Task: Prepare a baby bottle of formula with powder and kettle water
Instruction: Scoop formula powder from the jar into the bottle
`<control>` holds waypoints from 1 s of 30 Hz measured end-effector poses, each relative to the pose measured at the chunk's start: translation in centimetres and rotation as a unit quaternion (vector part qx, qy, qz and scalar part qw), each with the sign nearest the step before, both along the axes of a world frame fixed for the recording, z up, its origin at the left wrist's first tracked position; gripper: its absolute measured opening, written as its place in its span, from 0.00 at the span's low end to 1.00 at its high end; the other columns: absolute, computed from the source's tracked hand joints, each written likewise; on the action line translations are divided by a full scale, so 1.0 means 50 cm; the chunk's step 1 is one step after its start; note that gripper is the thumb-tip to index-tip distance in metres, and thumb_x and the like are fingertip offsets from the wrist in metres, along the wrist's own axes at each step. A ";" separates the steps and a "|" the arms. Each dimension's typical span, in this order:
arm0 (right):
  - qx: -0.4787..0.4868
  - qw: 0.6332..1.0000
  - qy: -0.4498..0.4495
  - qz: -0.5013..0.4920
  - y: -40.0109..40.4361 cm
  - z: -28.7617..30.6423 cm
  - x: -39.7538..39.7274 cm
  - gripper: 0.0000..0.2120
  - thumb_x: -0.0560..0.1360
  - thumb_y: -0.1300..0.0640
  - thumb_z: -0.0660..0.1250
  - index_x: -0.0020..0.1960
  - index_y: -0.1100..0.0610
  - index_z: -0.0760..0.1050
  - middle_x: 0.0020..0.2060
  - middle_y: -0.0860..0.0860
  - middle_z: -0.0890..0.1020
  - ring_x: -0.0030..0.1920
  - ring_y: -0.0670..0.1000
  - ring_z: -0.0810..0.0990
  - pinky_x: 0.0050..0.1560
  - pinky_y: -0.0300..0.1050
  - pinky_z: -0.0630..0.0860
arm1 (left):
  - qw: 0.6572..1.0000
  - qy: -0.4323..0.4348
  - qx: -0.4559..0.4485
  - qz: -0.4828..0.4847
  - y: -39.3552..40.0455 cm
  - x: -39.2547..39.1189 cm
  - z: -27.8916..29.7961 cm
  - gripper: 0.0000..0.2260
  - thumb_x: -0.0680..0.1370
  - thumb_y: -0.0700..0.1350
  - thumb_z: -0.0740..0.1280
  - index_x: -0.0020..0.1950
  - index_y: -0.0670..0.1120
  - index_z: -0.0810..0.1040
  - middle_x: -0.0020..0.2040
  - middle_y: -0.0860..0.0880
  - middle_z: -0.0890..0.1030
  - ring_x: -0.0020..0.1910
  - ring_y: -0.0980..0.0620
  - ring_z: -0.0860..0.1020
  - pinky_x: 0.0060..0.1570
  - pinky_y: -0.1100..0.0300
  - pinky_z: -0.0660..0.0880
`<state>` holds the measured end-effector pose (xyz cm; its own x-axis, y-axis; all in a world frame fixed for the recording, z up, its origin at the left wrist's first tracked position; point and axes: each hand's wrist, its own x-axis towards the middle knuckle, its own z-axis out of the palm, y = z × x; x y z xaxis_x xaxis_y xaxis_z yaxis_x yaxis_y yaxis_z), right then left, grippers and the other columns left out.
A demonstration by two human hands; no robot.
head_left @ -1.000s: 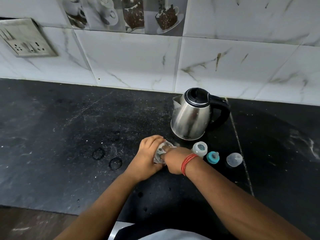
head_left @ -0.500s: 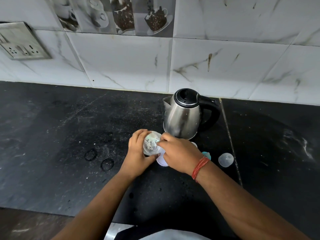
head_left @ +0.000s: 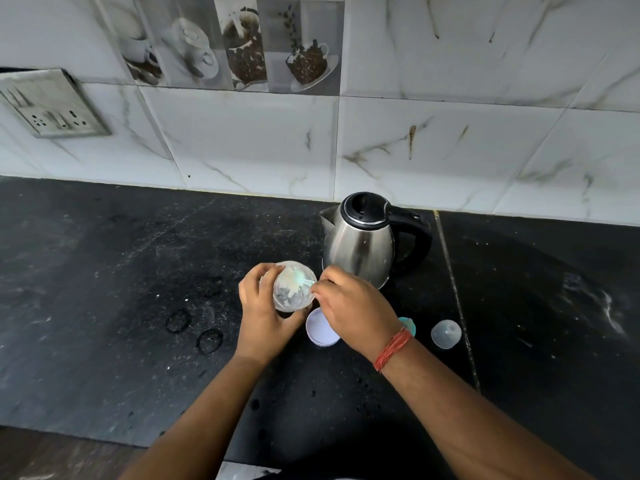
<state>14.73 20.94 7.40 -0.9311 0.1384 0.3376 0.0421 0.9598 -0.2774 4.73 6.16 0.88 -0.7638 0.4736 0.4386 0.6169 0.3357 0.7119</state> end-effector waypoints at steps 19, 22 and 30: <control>0.139 0.988 -0.068 0.005 -0.025 0.023 -0.041 0.15 0.56 0.61 0.80 0.41 0.52 0.82 0.33 0.48 0.79 0.26 0.53 0.79 0.26 0.39 0.60 | 0.999 0.029 -0.019 -0.035 -0.006 0.023 -0.001 0.38 0.67 0.43 0.82 0.72 0.50 0.67 0.71 0.49 0.66 0.69 0.49 0.64 0.65 0.71 0.62; 0.157 0.982 -0.107 0.010 -0.032 0.014 -0.046 0.13 0.64 0.59 0.76 0.49 0.51 0.84 0.39 0.48 0.83 0.34 0.54 0.84 0.29 0.42 0.63 | 0.998 0.036 -0.023 -0.038 -0.006 0.022 0.006 0.38 0.67 0.43 0.82 0.72 0.50 0.67 0.71 0.49 0.66 0.69 0.48 0.64 0.65 0.63 0.65; 0.052 0.980 -0.189 -0.022 -0.051 0.037 -0.048 0.11 0.77 0.60 0.65 0.56 0.50 0.82 0.49 0.51 0.84 0.50 0.56 0.82 0.41 0.45 0.69 | 0.997 0.038 -0.040 -0.049 -0.012 0.022 0.004 0.37 0.69 0.48 0.81 0.73 0.51 0.66 0.71 0.49 0.65 0.70 0.49 0.62 0.64 0.65 0.62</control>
